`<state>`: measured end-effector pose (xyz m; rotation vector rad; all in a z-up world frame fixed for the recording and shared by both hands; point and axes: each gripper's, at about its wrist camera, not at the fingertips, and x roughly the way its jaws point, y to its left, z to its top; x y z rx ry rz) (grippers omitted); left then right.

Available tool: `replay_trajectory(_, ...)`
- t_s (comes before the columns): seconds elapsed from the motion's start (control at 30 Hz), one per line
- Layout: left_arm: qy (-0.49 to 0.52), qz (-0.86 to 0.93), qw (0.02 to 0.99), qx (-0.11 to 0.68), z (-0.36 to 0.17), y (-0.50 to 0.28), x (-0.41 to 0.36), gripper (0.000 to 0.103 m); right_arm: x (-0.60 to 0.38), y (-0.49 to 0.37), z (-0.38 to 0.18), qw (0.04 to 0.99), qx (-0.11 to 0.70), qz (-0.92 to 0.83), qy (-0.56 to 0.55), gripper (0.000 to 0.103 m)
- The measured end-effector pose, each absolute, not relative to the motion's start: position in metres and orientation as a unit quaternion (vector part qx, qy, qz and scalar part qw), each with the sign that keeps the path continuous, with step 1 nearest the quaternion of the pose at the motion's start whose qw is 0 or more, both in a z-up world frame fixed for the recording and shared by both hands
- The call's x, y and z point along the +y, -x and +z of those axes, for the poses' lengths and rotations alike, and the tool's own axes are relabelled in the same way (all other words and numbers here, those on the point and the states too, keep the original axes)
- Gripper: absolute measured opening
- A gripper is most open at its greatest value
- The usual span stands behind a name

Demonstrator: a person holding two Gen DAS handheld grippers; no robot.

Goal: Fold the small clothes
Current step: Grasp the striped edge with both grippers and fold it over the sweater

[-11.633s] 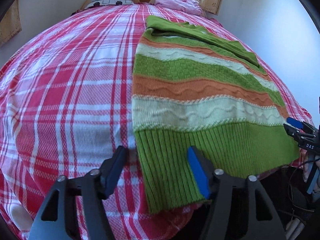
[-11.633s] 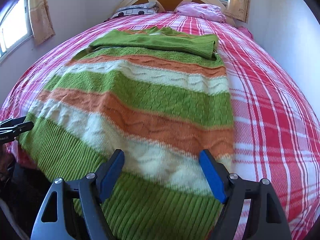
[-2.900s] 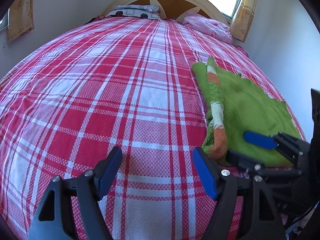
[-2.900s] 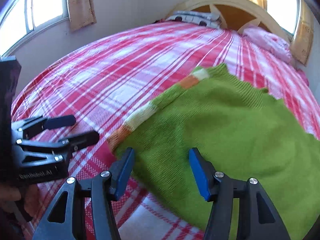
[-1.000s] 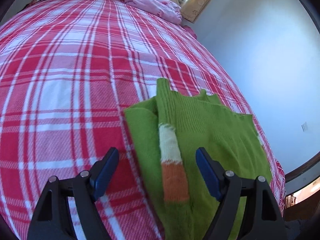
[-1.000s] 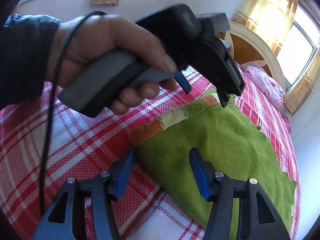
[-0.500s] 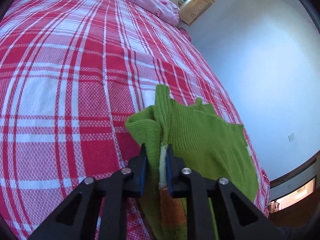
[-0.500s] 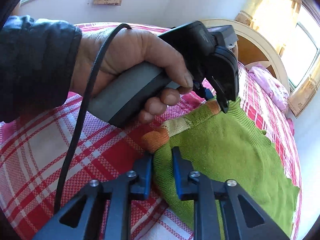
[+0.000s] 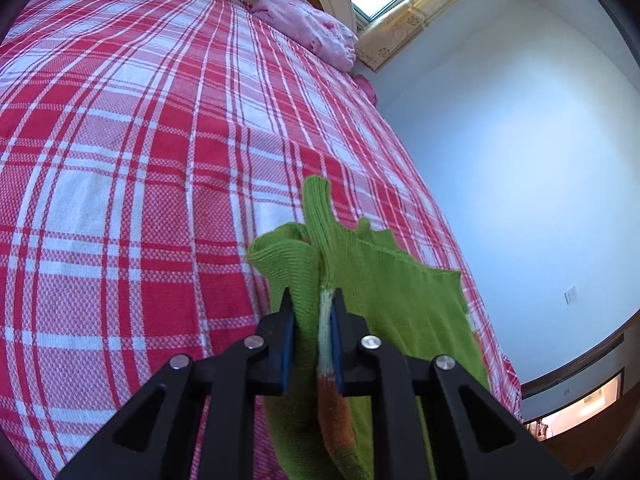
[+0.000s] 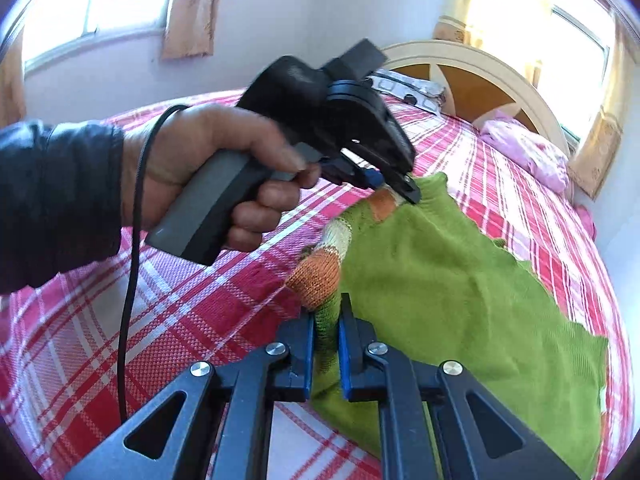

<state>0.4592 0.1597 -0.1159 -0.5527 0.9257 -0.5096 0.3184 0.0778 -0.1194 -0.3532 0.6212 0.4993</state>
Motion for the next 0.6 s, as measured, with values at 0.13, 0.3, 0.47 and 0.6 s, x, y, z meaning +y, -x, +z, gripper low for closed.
replay_trajectory(0.13, 0.265, -0.243, 0.829, 0.428, -0.105, -0.457, 0.151, 0.016, 0.057, -0.321, -0.107, 0.915, 0.295, 0.242, 0.131, 0.009)
replay_trajectory(0.3, 0.273, -0.255, 0.829, 0.416, -0.093, -0.457, 0.139, 0.016, 0.033, -0.328, -0.096, 0.922, 0.290, 0.240, 0.091, 0.009)
replay_trajectory(0.47, 0.276, -0.261, 0.831, 0.406, -0.081, -0.459, 0.125, 0.016, 0.005, -0.328, -0.086, 0.928, 0.284, 0.232, 0.063, 0.009)
replay_trajectory(0.6, 0.273, -0.269, 0.832, 0.400, -0.069, -0.459, 0.110, 0.016, -0.012, -0.328, -0.081, 0.932, 0.280, 0.226, 0.047, 0.008)
